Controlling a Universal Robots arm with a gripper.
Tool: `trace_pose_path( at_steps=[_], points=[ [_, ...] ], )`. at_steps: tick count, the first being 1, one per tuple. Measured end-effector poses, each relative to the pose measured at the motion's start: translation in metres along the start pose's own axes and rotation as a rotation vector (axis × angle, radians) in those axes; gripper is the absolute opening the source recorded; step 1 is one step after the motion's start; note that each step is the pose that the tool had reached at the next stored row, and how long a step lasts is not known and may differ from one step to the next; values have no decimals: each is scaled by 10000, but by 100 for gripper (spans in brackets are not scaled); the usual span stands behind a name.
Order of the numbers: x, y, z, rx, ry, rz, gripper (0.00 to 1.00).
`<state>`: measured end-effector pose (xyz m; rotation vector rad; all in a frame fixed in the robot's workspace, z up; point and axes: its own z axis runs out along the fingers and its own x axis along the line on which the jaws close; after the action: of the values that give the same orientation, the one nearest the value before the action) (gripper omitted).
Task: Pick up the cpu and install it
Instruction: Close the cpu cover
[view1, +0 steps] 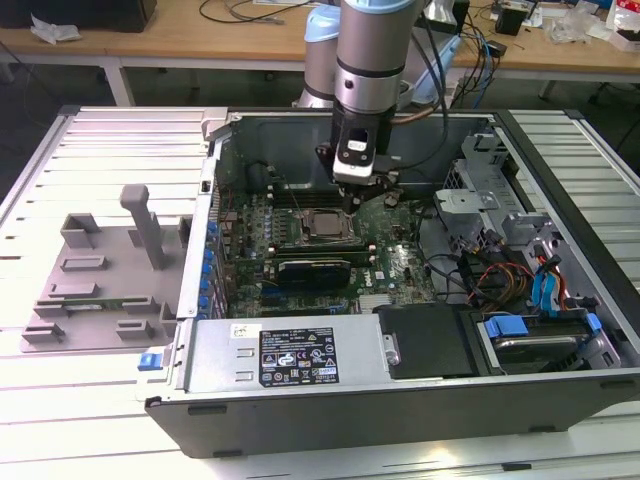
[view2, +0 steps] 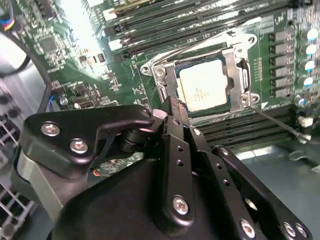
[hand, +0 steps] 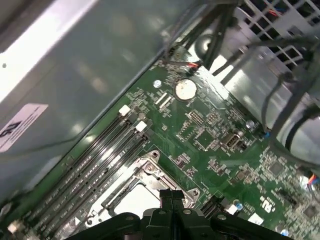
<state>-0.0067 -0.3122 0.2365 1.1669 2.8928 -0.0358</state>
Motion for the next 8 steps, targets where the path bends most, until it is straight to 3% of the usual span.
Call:
trace_pose_path(
  at_steps=[4, 8],
  points=[
    [0, 0, 6, -31, -16, -1105, 11],
    [1, 0, 16, -70, -47, -2821, 11]
  ],
)
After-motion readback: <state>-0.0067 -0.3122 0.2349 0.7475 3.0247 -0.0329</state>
